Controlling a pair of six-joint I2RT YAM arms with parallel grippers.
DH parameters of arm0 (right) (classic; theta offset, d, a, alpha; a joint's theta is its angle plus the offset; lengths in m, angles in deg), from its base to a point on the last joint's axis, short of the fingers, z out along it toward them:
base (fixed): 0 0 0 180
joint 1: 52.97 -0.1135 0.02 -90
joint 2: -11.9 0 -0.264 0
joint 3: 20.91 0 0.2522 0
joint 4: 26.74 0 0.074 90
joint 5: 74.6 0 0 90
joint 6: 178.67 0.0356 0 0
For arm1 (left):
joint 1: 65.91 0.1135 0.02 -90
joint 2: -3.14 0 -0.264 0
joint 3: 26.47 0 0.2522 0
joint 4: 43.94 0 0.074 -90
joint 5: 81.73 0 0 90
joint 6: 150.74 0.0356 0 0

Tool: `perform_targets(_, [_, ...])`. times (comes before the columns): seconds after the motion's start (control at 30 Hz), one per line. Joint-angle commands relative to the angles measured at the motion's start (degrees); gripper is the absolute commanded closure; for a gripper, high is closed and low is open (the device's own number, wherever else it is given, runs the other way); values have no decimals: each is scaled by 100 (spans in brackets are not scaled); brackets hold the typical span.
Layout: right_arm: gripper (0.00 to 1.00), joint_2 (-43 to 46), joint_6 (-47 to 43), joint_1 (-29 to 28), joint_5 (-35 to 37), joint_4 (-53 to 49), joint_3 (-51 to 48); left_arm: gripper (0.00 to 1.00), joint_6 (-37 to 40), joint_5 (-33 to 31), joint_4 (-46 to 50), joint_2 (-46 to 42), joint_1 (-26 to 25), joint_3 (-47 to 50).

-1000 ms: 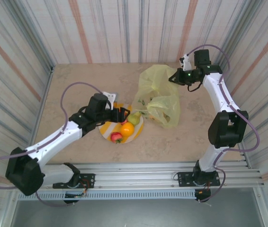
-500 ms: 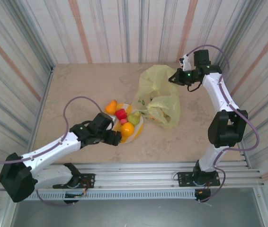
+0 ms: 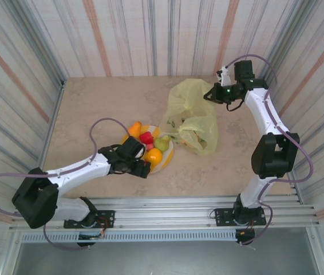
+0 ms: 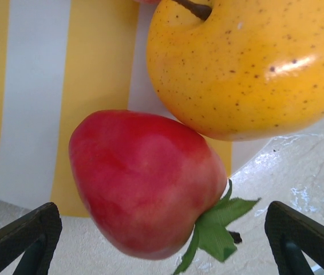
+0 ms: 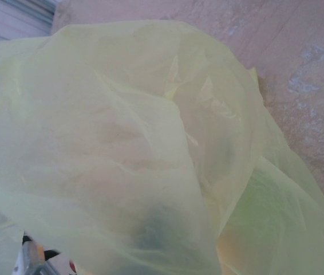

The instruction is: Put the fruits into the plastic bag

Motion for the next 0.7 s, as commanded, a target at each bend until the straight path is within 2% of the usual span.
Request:
perform_targets(0.0, [100,-43,-39,43,-111,-33,-81,4,74,17,-115,179,-49,-211])
perform_targets(0.23, [100,-37,-39,49,-111,-33,-93,6,76,-320,-124,471,-45,-300])
perform_targets(0.67, [100,-46,-39,56,-121,-37,-100,15,196,-493,-133,843,-44,-383])
